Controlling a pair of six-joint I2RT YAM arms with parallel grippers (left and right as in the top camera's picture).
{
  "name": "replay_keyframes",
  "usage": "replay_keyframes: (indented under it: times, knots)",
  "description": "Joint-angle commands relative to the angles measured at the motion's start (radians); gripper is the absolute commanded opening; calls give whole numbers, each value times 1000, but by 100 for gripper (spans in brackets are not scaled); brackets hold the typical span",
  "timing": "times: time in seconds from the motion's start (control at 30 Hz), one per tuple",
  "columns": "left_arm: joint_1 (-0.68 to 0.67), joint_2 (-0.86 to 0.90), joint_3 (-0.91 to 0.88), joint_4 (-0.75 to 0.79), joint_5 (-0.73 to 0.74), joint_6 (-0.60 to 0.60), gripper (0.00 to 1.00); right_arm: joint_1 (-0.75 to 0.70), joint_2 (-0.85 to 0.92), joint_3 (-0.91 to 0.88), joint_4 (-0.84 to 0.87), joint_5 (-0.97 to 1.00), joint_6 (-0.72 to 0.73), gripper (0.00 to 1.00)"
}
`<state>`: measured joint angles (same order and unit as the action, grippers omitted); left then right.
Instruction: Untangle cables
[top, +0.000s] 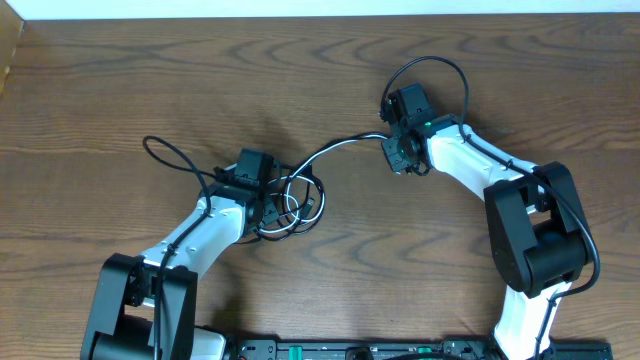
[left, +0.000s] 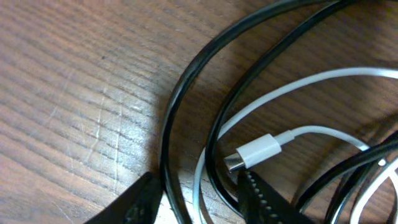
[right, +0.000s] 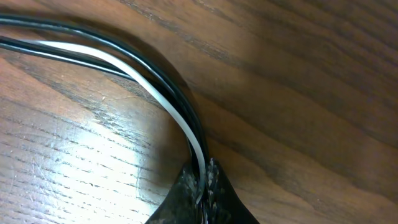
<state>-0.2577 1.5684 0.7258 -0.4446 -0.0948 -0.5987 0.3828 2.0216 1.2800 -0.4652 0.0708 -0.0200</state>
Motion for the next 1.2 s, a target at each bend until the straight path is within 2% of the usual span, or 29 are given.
replay_keyframes:
  times: [0.0, 0.3, 0.6, 0.7, 0.8, 0.83, 0.93, 1.17]
  knots:
    - [4, 16, -37, -42, -57, 121, 40, -3, 55, -33, -21, 61, -30, 1]
    - [4, 16, -20, -109, -71, 128, 41, -1, 55, -33, -24, 58, -29, 1]
    - [4, 16, 129, -304, -47, 103, 42, -5, 55, -33, -22, 58, -29, 1]
    - [4, 16, 132, -304, 57, 100, 42, -5, 55, -33, -32, 58, -29, 1]
    - [4, 16, 131, -306, 58, 95, 43, -5, 55, -33, -32, 58, -29, 1]
    - [4, 16, 131, -303, 51, 92, 47, -5, 55, -33, -32, 58, -29, 1]
    - [4, 16, 131, -299, 51, 59, 50, -8, 55, -33, -24, 58, -29, 1]
    - [4, 16, 131, -287, 51, 51, 52, -8, 56, -33, -47, 51, -30, 1]
